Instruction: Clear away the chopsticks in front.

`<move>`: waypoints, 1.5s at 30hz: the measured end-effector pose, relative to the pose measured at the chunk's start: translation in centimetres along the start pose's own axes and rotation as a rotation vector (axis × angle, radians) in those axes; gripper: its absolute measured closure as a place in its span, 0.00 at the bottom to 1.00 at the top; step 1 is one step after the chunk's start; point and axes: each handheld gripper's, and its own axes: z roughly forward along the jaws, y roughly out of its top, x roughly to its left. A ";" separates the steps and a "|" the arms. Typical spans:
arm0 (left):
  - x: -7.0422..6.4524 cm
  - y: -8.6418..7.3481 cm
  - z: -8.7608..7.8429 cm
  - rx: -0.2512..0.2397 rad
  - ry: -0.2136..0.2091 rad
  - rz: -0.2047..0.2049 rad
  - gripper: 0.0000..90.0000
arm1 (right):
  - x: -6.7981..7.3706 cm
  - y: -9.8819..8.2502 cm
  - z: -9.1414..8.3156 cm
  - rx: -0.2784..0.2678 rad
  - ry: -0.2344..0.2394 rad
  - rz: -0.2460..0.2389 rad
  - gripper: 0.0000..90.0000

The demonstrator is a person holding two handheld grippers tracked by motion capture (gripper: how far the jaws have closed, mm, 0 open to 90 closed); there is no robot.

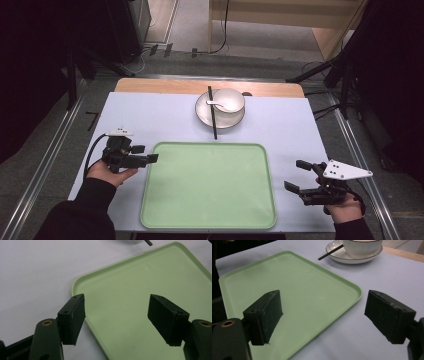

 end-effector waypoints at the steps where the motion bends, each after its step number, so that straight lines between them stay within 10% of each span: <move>1: -0.1 0.4 0.2 0.002 0.004 -0.001 0.35 | 0.0 0.0 0.0 -0.002 -0.001 0.002 0.17; 45: -3.0 13.5 10.7 0.035 0.070 0.003 0.37 | -0.1 0.1 0.0 0.000 -0.008 0.010 0.17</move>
